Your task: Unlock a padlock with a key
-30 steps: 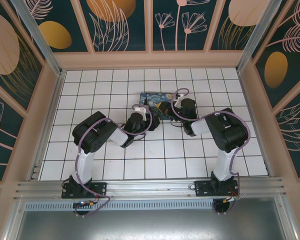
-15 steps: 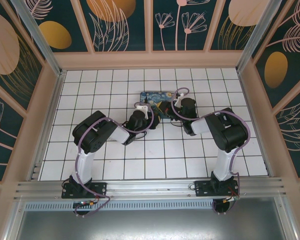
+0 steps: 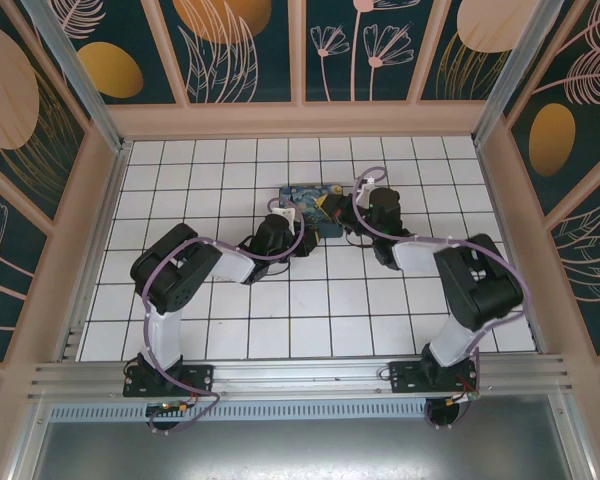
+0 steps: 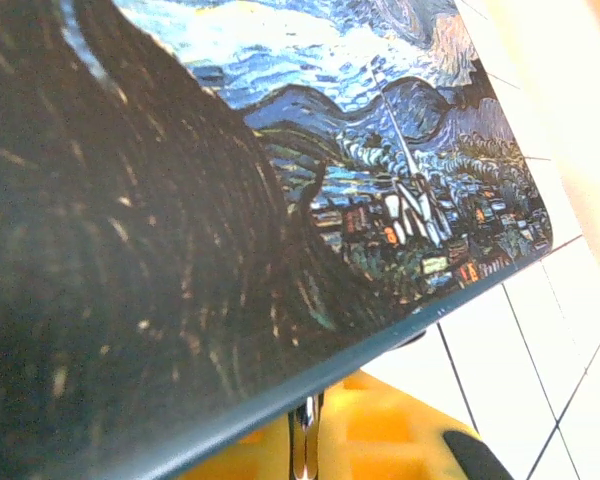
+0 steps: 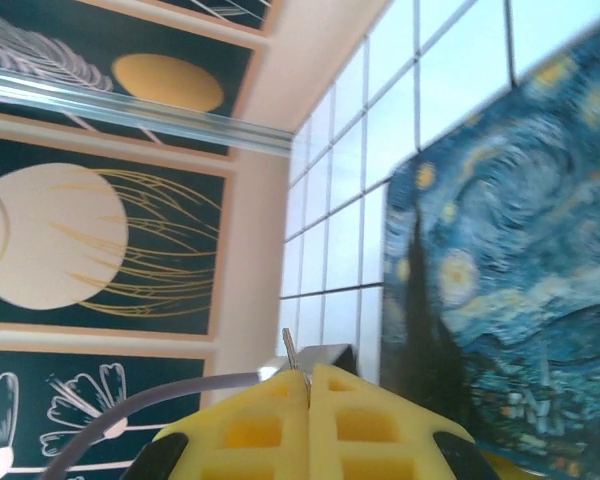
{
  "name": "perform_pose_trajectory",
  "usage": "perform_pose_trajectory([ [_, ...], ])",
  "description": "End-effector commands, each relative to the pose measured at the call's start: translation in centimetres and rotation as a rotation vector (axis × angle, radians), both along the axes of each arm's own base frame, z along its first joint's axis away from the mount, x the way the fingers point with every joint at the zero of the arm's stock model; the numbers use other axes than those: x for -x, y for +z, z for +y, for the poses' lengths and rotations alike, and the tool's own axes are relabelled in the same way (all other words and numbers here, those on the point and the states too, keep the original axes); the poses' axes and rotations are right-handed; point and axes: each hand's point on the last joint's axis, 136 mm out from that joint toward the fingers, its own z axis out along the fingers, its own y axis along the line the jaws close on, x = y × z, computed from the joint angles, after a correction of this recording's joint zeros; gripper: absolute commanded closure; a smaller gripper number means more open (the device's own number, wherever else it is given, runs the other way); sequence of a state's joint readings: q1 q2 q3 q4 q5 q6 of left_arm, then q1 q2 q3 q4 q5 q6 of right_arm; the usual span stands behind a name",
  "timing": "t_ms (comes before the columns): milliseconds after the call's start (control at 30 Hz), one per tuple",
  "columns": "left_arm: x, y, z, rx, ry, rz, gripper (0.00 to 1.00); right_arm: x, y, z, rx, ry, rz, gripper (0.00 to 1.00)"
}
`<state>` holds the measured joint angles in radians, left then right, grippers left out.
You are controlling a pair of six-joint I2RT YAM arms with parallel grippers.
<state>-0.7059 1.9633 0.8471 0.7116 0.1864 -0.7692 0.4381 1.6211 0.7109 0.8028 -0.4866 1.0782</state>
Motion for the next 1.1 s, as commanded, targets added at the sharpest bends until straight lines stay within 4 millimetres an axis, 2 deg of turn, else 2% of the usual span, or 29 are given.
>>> perform_pose_trajectory([
  [0, 1.2, 0.7, 0.4, 0.008, -0.026, 0.036, 1.0, 2.0, 1.7, -0.9, 0.012, -0.006, -0.053, 1.0],
  [100, 2.2, 0.6, 0.5, 0.019, -0.05, 0.062, 1.0, 4.6, 2.3, -1.5, 0.023, -0.008, -0.074, 1.0],
  [267, 3.9, 1.3, 0.3, 0.058, -0.105, 0.098, 1.0, 9.4, 0.8, -3.2, 0.061, -0.043, -0.06, 1.0],
  [367, 4.6, 2.0, -0.1, 0.088, -0.14, 0.118, 1.0, 12.3, -1.6, -3.9, 0.053, -0.054, -0.01, 1.0],
  [533, 5.7, 3.4, -0.5, 0.147, -0.183, 0.143, 1.0, 15.8, -5.8, -4.5, 0.043, -0.048, 0.059, 1.0],
  [633, 6.2, 4.2, -0.8, 0.177, -0.212, 0.153, 1.0, 16.9, -7.3, -4.8, 0.052, -0.044, 0.075, 1.0],
  [767, 6.8, 4.9, -1.3, 0.216, -0.246, 0.171, 1.0, 17.2, -8.1, -5.3, 0.05, -0.061, 0.083, 1.0],
  [867, 7.0, 5.6, -1.4, 0.252, -0.25, 0.181, 1.0, 17.8, -9.3, -7.4, -0.032, -0.137, 0.126, 1.0],
  [933, 7.1, 5.8, -1.5, 0.265, -0.255, 0.182, 1.0, 18.3, -9.8, -8.2, -0.051, -0.159, 0.135, 1.0],
  [1067, 7.0, 5.2, -1.3, 0.247, -0.24, 0.19, 1.0, 18.5, -10.0, -8.0, 0.018, -0.163, 0.116, 1.0],
])
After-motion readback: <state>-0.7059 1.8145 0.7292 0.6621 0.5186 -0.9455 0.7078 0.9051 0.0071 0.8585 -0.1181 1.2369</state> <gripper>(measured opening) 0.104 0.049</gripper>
